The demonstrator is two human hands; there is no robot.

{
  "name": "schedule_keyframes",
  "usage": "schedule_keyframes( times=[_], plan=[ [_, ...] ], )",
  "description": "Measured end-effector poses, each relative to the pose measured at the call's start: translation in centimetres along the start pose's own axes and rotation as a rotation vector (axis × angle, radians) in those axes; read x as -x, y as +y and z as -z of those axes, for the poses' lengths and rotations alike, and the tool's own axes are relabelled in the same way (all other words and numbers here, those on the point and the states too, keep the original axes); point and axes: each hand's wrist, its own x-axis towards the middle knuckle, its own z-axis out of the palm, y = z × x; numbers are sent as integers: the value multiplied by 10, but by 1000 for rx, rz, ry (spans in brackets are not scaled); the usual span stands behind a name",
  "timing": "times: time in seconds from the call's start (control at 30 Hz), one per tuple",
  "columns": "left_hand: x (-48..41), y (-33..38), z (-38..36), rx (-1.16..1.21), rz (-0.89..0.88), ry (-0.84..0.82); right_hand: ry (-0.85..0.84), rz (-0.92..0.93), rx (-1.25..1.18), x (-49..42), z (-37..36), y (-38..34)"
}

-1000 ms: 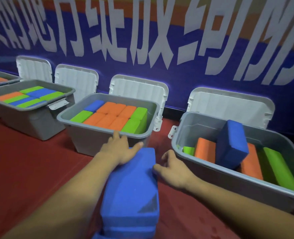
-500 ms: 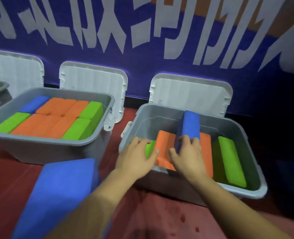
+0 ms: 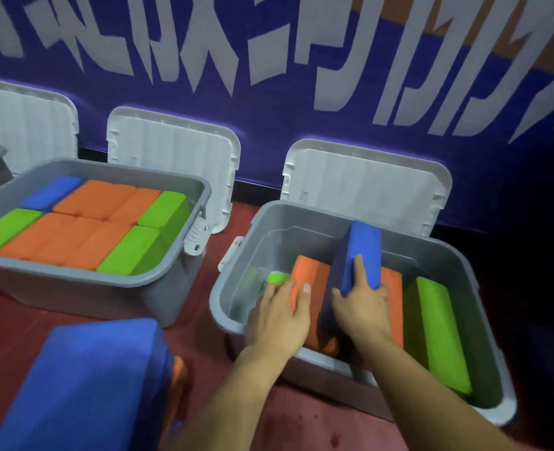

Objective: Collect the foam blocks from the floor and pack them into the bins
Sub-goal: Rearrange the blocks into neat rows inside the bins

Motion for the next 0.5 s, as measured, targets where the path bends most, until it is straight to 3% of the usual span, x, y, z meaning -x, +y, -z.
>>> schedule_keyframes(
  times=[0.13, 0.33, 0.43, 0.5],
  plan=[
    [-15, -6, 45, 20, -26, 63, 16, 115, -226, 44, 19, -18],
    [6, -28, 141, 151, 41, 156, -176, 281, -517, 124, 36, -76],
    [30, -45, 187, 205, 59, 189, -393, 313, -712, 162, 29, -100],
    [50, -59, 212, 203, 116, 226, -575, 324, -711, 196, 18, -112]
  ],
)
